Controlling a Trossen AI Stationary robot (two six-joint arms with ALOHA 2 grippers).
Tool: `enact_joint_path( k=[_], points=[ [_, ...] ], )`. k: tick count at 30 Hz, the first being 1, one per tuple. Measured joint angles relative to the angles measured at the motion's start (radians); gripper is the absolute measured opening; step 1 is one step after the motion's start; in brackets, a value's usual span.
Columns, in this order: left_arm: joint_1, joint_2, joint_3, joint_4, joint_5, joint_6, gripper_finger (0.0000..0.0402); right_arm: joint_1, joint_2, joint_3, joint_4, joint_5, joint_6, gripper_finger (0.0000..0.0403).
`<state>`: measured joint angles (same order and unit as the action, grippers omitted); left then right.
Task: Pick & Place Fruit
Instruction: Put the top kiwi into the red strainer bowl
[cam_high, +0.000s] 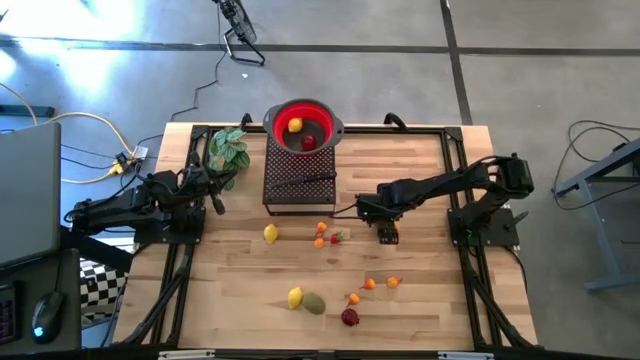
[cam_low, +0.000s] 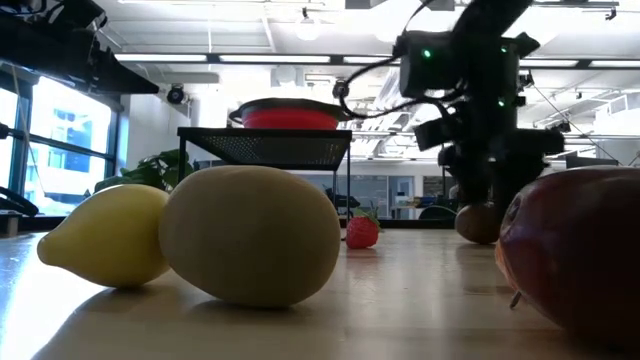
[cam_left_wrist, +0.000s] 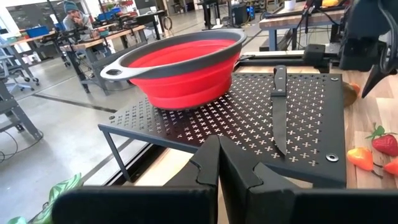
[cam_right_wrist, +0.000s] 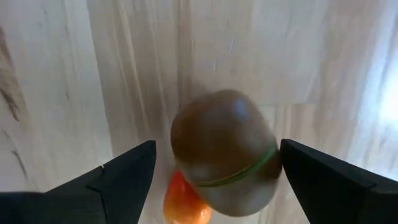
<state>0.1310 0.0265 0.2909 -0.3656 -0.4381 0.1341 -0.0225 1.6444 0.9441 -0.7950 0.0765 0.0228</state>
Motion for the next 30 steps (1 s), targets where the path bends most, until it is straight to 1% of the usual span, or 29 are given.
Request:
enact_joint_path(
  k=[4, 15, 18, 26, 30],
  points=[
    [0.000, 0.000, 0.000, 0.004, 0.000, 0.000, 0.0000, 0.000, 0.000, -0.029, 0.024, 0.001, 0.009, 0.0334],
    [0.000, 0.000, 0.000, 0.005, 0.000, -0.008, 0.0000, 0.000, 0.000, -0.029, 0.061, 0.002, 0.010, 0.0332],
    [0.000, 0.000, 0.000, 0.005, 0.000, -0.008, 0.0000, 0.000, 0.000, -0.029, 0.072, 0.001, 0.016, 0.0318],
    [0.000, 0.000, 0.000, 0.004, 0.000, -0.009, 0.0000, 0.000, 0.000, -0.029, 0.075, -0.008, 0.121, 0.0253],
    [0.000, 0.000, 0.000, 0.004, 0.000, -0.009, 0.0000, 0.000, 0.000, -0.029, 0.075, -0.010, 0.153, 0.0240]
  ],
)
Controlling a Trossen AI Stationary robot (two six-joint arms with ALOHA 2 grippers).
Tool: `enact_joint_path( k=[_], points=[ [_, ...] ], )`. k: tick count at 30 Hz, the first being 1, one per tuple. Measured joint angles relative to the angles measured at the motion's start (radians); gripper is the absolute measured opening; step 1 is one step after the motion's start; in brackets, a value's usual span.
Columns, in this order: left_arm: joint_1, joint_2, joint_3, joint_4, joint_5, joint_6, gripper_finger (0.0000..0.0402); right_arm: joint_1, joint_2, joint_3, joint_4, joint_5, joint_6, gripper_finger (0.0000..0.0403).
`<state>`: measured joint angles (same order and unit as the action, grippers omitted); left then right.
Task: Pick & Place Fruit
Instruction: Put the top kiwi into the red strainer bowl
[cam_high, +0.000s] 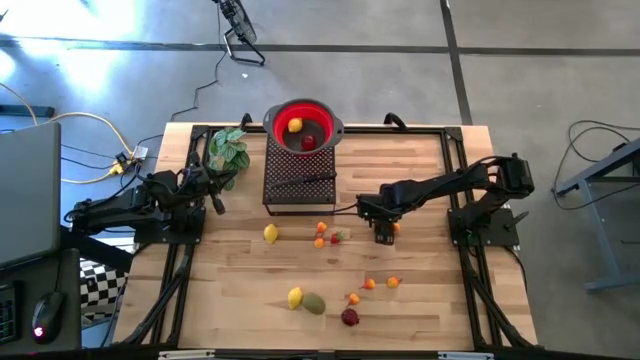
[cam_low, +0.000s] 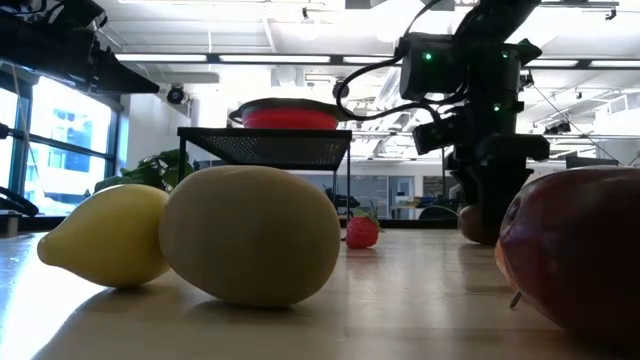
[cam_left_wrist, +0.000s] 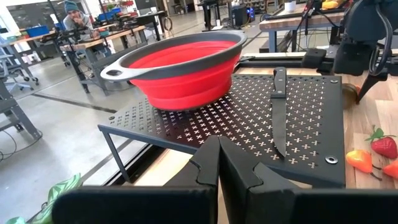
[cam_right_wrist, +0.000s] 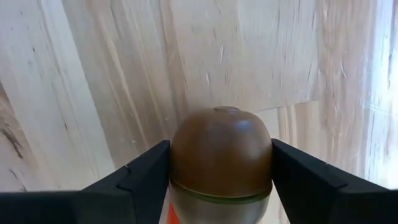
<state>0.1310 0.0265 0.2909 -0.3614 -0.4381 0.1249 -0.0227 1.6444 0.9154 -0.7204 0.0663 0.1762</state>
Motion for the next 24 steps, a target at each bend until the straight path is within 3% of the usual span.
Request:
enact_joint_path(
  k=[24],
  points=[
    [0.000, 0.000, 0.000, 0.000, 0.000, 0.000, 0.0000, 0.000, 0.000, 0.000, 0.011, 0.013, 0.015, 0.0261]
  ],
)
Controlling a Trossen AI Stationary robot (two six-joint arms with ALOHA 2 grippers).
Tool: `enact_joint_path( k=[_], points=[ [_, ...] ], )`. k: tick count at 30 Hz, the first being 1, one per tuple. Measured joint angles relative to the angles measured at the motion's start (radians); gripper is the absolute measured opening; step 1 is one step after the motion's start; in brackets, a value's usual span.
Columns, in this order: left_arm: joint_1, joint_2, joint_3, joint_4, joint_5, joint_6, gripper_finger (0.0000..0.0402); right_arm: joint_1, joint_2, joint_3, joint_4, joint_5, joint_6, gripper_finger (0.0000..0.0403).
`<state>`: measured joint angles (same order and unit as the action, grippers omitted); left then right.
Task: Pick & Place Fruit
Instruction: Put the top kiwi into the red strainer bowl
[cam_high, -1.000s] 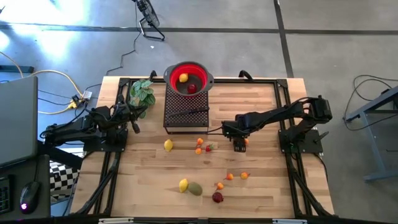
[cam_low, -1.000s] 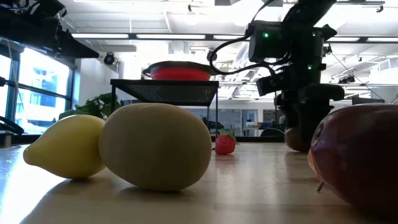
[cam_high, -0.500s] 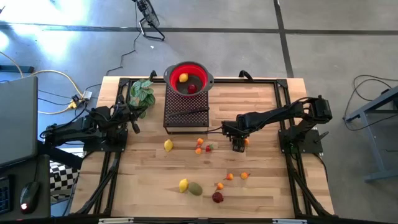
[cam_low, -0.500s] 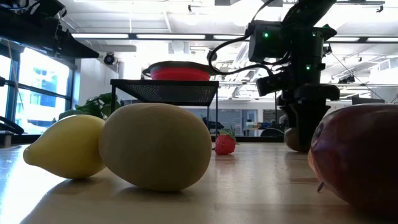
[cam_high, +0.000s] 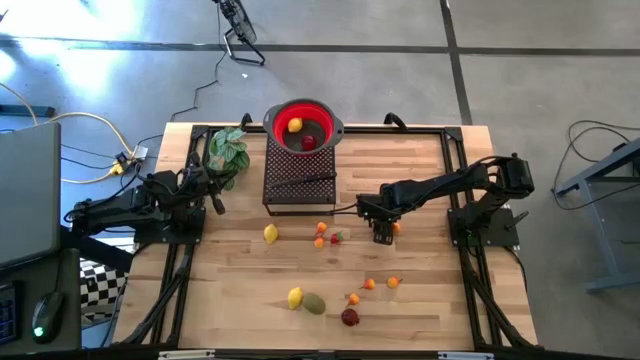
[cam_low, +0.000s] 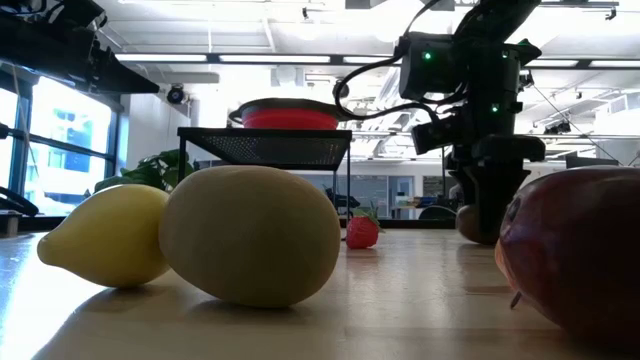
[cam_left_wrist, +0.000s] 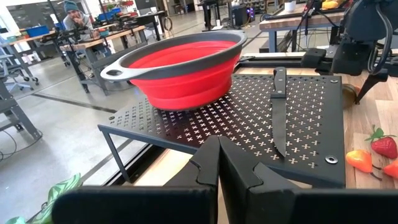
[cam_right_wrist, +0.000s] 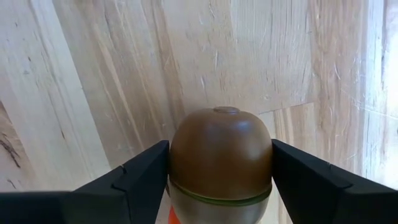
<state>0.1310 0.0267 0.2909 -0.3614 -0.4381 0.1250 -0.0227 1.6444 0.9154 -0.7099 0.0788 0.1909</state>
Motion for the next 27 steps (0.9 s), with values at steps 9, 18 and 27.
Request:
enact_joint_path(
  k=[9, 18, 27],
  points=[
    [0.000, 0.000, 0.000, 0.000, 0.000, 0.000, 0.0000, 0.001, 0.000, 0.000, 0.016, -0.002, 0.000, 0.0250],
    [0.000, 0.000, 0.000, 0.000, 0.000, 0.000, 0.0000, 0.001, 0.000, 0.000, 0.018, 0.001, -0.009, 0.0243],
    [0.000, 0.000, 0.000, 0.000, 0.000, 0.000, 0.0000, 0.001, 0.000, 0.000, 0.022, 0.001, -0.003, 0.0248]
  ],
)
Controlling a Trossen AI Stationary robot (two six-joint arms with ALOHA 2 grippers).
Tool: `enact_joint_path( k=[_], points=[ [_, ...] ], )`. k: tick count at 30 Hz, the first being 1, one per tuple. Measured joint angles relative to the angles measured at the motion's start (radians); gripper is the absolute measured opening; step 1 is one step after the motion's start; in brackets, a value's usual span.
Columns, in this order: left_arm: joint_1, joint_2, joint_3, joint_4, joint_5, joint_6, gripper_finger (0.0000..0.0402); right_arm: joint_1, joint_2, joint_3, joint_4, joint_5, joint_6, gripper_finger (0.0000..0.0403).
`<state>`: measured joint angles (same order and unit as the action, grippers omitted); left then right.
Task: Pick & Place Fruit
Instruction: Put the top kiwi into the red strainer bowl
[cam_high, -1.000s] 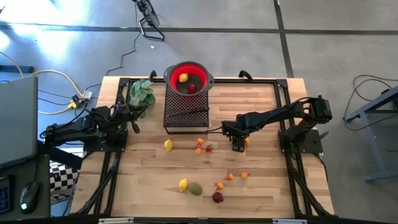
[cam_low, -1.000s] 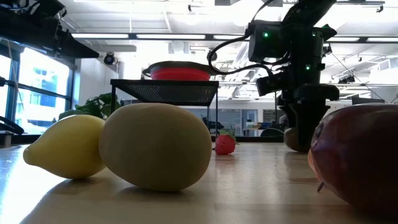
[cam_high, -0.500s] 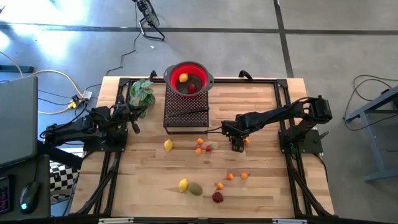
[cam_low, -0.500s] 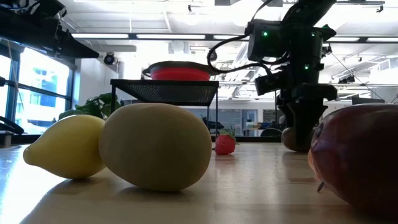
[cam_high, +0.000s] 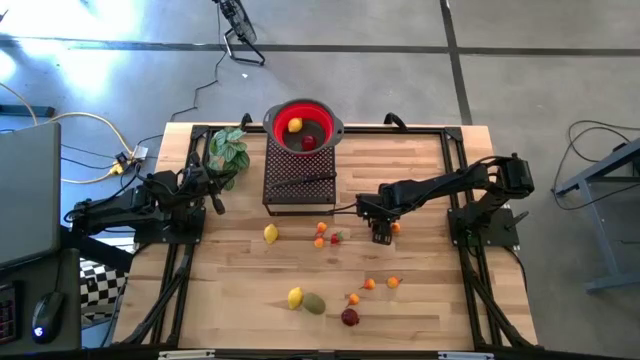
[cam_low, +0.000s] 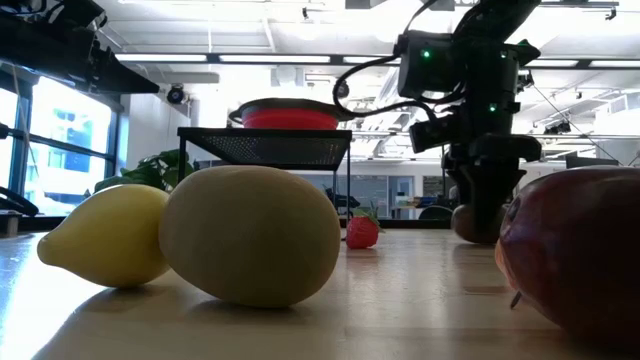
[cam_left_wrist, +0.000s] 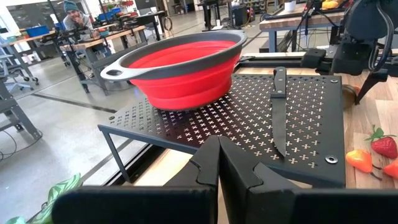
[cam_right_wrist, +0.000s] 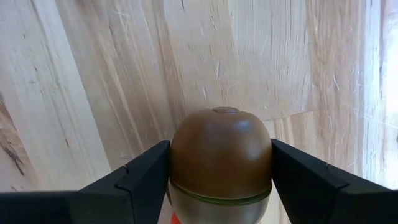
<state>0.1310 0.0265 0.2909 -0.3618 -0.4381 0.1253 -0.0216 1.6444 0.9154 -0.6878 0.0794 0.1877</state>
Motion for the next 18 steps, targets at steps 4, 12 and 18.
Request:
enact_joint_path(
  k=[4, 12, 18],
  points=[
    [0.000, 0.000, 0.000, 0.000, 0.000, 0.000, 0.0000, 0.000, 0.000, 0.000, 0.015, 0.000, -0.007, 0.0250],
    [0.000, 0.000, 0.000, 0.000, 0.000, 0.000, 0.0000, 0.000, 0.000, 0.000, 0.028, 0.000, 0.028, 0.0267],
    [0.000, 0.000, 0.000, 0.000, 0.000, 0.000, 0.0000, 0.000, 0.000, 0.000, 0.028, 0.000, 0.026, 0.0273]
  ],
)
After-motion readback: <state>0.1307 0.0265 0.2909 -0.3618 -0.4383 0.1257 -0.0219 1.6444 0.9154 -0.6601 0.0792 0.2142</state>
